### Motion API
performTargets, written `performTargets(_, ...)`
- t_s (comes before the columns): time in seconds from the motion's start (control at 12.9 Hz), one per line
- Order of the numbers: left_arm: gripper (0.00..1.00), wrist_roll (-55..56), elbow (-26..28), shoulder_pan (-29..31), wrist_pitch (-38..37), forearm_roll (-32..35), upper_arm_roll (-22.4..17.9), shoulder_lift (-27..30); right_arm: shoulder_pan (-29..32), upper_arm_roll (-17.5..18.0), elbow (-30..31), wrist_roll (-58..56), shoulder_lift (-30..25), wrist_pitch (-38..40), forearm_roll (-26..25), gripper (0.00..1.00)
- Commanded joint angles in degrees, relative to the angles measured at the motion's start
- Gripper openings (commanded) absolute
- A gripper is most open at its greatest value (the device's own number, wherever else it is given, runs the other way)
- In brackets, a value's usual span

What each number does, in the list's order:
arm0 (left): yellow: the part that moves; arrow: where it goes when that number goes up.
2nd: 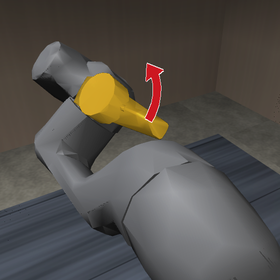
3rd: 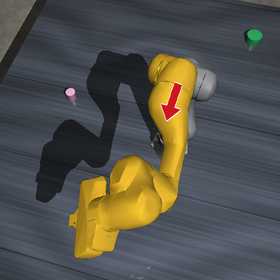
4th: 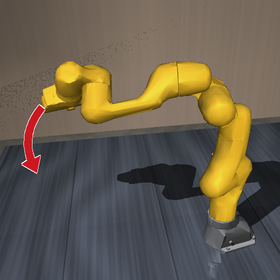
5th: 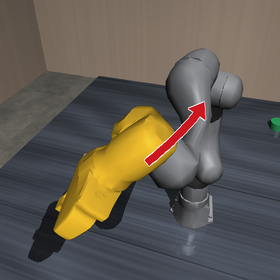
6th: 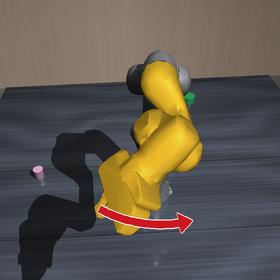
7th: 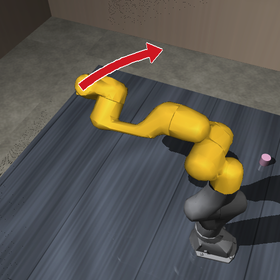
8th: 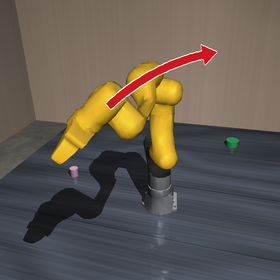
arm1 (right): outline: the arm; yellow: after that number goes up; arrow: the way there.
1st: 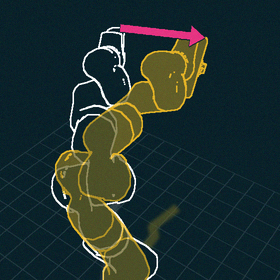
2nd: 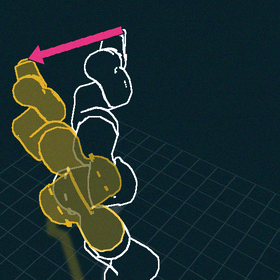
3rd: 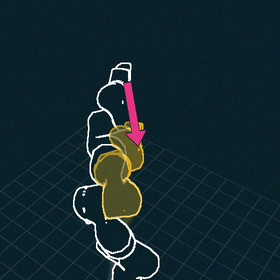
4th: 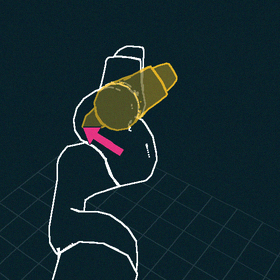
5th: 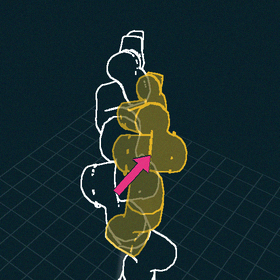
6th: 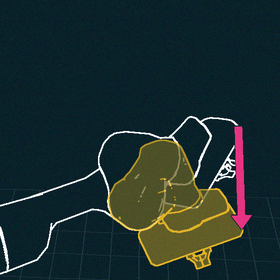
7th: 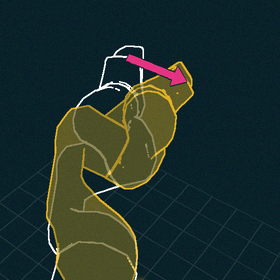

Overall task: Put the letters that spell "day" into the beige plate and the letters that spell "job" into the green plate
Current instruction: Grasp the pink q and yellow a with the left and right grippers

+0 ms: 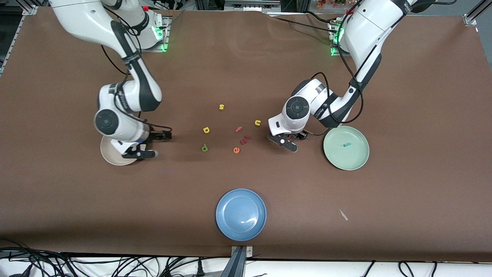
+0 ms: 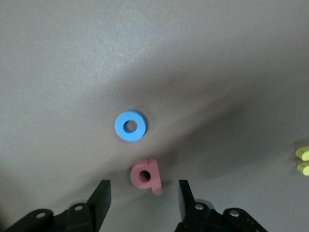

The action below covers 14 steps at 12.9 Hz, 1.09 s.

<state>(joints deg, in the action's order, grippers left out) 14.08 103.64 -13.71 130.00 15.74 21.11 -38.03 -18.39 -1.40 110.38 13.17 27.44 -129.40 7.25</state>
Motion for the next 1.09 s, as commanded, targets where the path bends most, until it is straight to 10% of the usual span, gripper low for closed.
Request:
performTargets(0.0,0.63,1.3,-0.5,-0.1,1.2,1.7,0.2,-1.3,-4.5,1.3,0.4,9.6,0.1,-2.9,0.7,1.00)
performTargets(0.16,0.48,1.2,-0.5,0.0,1.5,3.5,0.2,-1.5,-8.5,1.3,0.4,16.4,1.5,-6.5,0.0,1.00)
performTargets(0.39,0.00,1.2,-0.5,-0.1,1.0,4.2,0.2,-1.2,-11.9,1.3,1.1,21.9,3.3,-12.1,-0.1,1.00)
performTargets(1.01,0.00,-6.8,-1.2,2.7,-17.8,4.0,0.5,8.1,-14.9,1.3,2.6,25.2,5.1,-14.2,-0.1,0.84)
